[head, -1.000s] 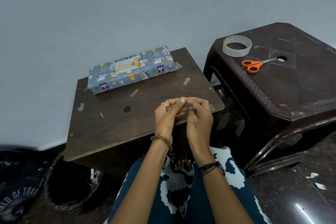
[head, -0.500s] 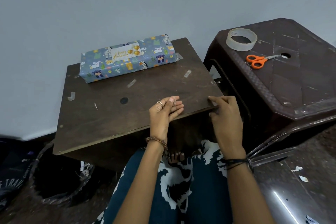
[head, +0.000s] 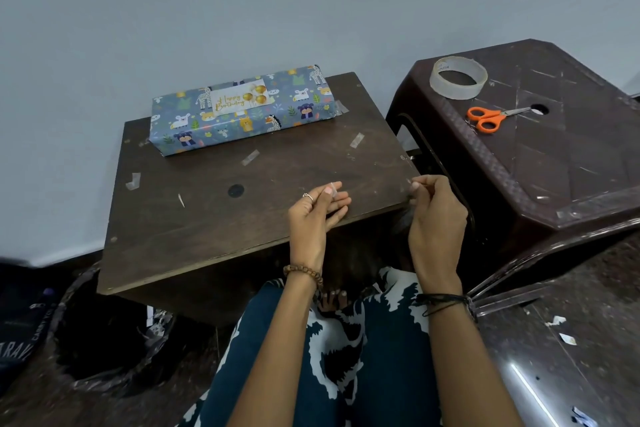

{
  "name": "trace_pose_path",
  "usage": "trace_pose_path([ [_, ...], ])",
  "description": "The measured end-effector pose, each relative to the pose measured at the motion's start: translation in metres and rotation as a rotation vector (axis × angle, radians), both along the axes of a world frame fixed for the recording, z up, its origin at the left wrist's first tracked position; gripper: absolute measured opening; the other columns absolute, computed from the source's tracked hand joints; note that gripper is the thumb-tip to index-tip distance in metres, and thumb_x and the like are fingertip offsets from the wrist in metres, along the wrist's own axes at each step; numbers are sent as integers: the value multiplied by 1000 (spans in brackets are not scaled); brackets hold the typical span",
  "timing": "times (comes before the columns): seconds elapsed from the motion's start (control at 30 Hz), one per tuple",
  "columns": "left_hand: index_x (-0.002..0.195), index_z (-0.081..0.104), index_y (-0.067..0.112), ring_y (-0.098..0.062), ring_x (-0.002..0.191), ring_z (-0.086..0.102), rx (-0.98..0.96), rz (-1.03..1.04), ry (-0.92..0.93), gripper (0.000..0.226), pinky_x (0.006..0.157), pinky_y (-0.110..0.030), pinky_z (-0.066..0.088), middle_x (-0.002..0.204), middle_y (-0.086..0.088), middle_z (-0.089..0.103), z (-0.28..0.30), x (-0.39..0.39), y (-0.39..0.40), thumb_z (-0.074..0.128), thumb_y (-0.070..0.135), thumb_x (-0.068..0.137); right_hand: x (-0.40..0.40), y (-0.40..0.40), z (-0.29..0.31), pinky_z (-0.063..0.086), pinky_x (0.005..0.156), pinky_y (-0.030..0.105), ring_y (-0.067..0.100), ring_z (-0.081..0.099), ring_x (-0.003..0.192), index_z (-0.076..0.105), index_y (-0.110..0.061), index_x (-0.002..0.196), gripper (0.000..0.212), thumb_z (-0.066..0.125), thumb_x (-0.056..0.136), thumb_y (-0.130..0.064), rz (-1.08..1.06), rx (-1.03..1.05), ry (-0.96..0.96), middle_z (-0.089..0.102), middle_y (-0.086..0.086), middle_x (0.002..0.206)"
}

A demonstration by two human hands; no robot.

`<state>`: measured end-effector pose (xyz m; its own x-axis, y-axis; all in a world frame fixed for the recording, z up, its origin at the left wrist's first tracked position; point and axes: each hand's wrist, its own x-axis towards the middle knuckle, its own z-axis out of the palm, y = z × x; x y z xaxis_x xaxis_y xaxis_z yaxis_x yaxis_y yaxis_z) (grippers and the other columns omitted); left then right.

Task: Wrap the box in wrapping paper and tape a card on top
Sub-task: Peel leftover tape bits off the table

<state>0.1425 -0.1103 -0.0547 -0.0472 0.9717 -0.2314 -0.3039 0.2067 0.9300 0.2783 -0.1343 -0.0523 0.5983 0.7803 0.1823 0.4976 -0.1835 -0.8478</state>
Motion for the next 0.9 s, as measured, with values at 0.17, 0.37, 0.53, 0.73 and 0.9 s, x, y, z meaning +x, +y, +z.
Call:
trace_pose_path([
  [0.17,104,64,3,-8,81,69,0,-7,0,20,73,-17,55,92,-10,68,0,1,0,48,11,95,-19,-3,6,44,73,12,1,55,86,62,-23,95,9,54,95,-19,86,90,93,59,-6,99],
  [0.37,102,66,6,-12,89,68,35,-33,19,20,75,-19,55,97,-7,70,1,0,-3,48,11,95,-49,0,5,44,73,6,-6,57,84,68,-18,92,9,59,91,-14,292,87,261,57,-7,95],
  [0.53,91,69,10,-11,85,69,62,-63,35,18,68,-17,53,91,-6,70,5,-1,-5,51,10,93,-55,2,6,42,70,4,-4,58,82,67,-21,89,11,60,90,-13,325,67,272,61,-7,91],
  [0.73,85,67,4,-11,76,69,-11,37,-3,11,65,-21,57,75,2,72,5,1,-1,58,8,89,-55,2,10,45,66,6,-3,64,75,66,-15,96,11,67,85,-12,297,120,338,70,-7,81],
  [0.9,77,67,11,-22,79,69,19,146,131,13,72,-33,58,78,-8,69,3,0,6,59,11,89,-55,7,18,52,62,15,4,68,66,52,-17,101,23,67,85,-8,334,132,468,72,-2,76],
])
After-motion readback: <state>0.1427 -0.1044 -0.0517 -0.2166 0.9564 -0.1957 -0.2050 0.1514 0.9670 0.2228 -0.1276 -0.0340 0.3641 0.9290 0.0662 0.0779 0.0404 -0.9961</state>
